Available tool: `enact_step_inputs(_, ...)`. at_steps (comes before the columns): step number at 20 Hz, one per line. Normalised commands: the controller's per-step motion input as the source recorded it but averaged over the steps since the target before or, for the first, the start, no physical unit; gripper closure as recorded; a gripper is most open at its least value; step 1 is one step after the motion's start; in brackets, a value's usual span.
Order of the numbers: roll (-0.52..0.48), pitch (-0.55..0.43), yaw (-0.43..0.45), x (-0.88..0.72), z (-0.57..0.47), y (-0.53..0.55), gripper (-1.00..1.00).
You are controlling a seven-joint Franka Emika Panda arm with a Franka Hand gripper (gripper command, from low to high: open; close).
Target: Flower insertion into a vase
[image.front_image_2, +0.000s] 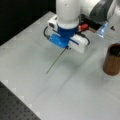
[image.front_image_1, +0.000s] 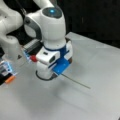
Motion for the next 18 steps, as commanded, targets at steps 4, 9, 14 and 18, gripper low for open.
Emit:
enact_step_inputs(4,0.135,-0.089,-0.025,-0.26,0.12,0.11,1.00)
enact_step_inputs(9,0.180,-0.074,0.019,-0.11,-0.07,0.10,1.00)
enact_step_inputs(14,0.156,-0.054,-0.017,-0.12,0.04,0.20,1.00)
enact_step_inputs(18,0.109,-0.060,-0.008,-0.22,0.15,0.31,1.00)
